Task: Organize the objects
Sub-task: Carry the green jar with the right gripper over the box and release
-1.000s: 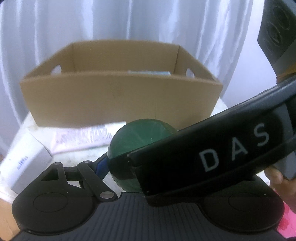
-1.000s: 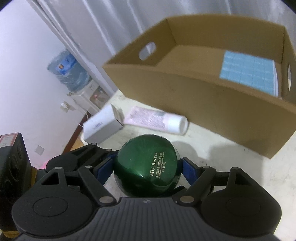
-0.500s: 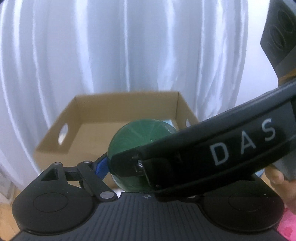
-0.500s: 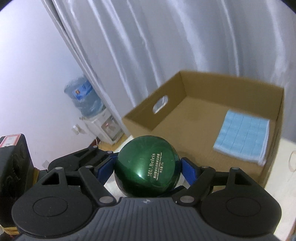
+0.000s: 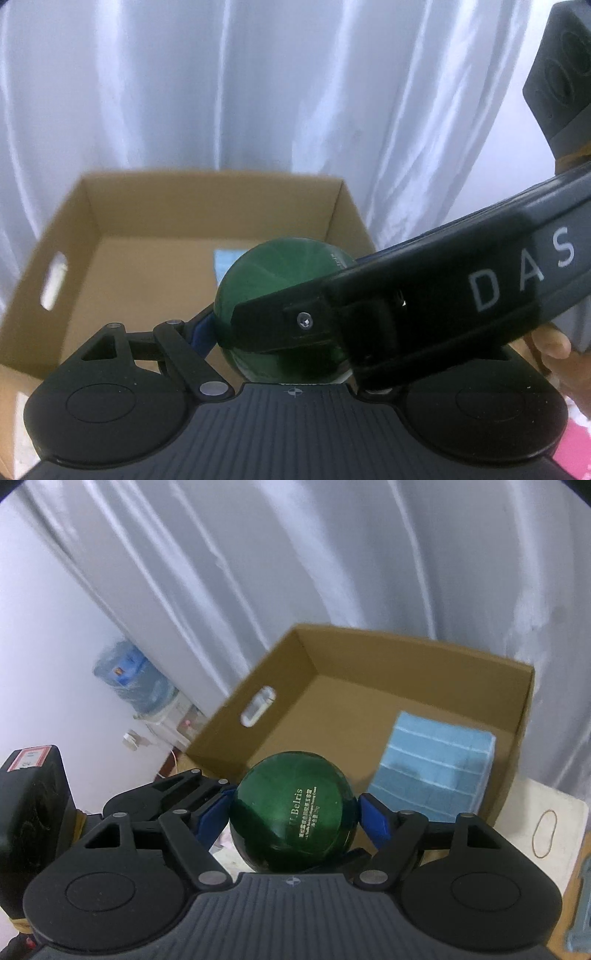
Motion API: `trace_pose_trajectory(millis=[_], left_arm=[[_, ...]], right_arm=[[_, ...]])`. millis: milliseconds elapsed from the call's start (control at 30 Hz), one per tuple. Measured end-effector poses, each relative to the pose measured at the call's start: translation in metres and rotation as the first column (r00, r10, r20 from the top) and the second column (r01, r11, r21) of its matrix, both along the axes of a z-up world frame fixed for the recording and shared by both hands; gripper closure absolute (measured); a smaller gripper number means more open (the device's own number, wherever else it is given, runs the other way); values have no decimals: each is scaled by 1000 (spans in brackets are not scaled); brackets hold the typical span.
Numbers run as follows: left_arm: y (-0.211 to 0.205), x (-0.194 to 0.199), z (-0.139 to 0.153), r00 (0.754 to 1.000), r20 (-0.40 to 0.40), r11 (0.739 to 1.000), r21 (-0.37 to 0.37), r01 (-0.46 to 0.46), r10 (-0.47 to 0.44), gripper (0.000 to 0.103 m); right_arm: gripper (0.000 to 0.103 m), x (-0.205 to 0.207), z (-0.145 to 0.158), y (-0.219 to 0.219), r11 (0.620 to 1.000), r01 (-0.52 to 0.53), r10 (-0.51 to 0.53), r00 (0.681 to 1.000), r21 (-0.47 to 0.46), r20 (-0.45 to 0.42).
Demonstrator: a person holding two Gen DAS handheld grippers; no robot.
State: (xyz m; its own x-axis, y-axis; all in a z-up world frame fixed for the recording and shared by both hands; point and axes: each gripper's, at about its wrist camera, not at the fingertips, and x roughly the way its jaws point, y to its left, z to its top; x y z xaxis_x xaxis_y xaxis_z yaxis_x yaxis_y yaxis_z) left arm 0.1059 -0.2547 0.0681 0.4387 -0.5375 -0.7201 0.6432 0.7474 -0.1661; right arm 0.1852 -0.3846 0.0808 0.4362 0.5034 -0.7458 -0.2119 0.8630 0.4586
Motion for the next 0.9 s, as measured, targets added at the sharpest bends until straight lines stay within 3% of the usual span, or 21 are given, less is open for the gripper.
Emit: trace_pose_trajectory(millis=[300,433,900], left_arm=[[-31,32,-32,987,-157,990,125,61,-41,20],[-35,40,-47,970,-240,988,134,73,-39,20],[-36,53,-74,904,-426,975,191,117,-25,20]], right_arm=[[24,44,-49,-8,1000,-9,3,975,-29,-223],[24,57,-70,-10,999,-23,10,952,-40,-305],[24,87,-114,-6,995,-84,52,884,-49,-464]])
